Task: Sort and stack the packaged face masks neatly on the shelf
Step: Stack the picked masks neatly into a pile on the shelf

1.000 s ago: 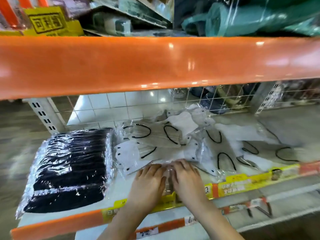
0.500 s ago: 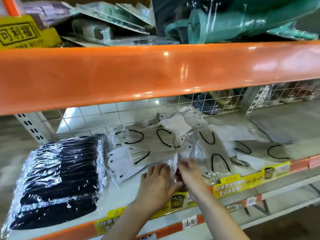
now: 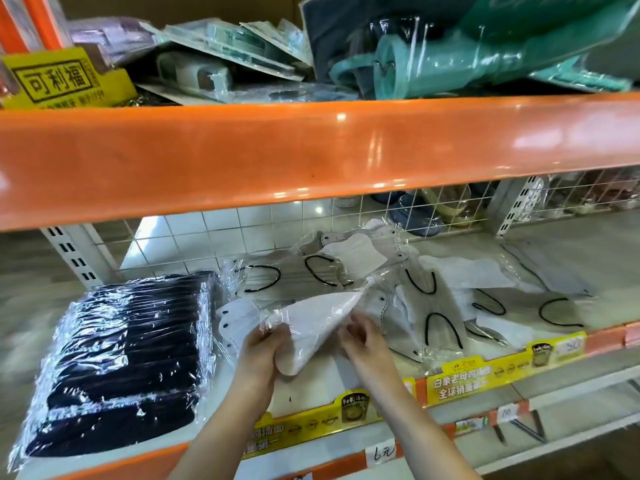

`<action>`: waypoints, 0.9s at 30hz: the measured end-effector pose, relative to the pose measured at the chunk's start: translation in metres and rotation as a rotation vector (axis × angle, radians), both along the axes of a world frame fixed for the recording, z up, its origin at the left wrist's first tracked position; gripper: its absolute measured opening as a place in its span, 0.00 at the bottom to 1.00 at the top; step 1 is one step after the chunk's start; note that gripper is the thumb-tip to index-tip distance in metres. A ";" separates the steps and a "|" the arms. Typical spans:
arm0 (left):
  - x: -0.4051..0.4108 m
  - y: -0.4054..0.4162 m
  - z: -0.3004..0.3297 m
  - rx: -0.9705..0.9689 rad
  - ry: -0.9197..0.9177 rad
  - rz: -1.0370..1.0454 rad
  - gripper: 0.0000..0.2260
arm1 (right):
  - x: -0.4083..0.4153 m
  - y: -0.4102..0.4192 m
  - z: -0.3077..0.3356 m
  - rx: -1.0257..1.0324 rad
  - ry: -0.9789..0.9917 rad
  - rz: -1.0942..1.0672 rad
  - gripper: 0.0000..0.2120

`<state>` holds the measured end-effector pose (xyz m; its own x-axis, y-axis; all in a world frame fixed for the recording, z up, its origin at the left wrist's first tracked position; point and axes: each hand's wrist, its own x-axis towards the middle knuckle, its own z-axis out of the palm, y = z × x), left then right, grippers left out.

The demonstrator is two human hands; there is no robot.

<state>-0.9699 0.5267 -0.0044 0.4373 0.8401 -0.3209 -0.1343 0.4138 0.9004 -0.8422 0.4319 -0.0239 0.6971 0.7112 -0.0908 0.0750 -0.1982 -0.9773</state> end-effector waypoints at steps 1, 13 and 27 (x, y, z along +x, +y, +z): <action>-0.002 0.001 0.001 -0.064 -0.093 -0.002 0.08 | 0.000 -0.001 0.002 0.026 0.025 0.012 0.13; -0.005 -0.004 -0.006 0.087 0.093 0.129 0.09 | 0.015 -0.004 0.003 0.207 0.216 -0.048 0.14; 0.039 -0.005 -0.004 0.771 0.555 0.070 0.26 | 0.093 -0.028 -0.003 -0.862 -0.847 0.168 0.47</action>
